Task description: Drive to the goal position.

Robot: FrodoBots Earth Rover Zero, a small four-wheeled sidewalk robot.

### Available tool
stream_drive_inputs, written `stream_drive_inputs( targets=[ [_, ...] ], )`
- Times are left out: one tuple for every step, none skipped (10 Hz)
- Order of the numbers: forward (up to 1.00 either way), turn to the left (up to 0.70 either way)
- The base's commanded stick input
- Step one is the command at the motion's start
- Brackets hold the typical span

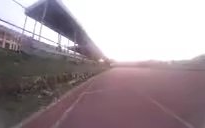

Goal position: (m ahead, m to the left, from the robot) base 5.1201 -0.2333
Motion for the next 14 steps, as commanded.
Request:
stream_drive_inputs(
  targets=[
    [0.7, 0.0],
    [0.7, -0.06],
    [0.7, 0.0],
    [0.7, -0.02],
    [0.7, -0.24],
    [0.7, -0.22],
    [0.7, 0.0],
    [0.7, 0.0],
    [0.7, 0.0],
    [0.7, 0.0],
    [0.7, 0.0],
    [0.7, 0.0],
    [0.57, 0.0],
    [0.1, 0.0]
  ],
)
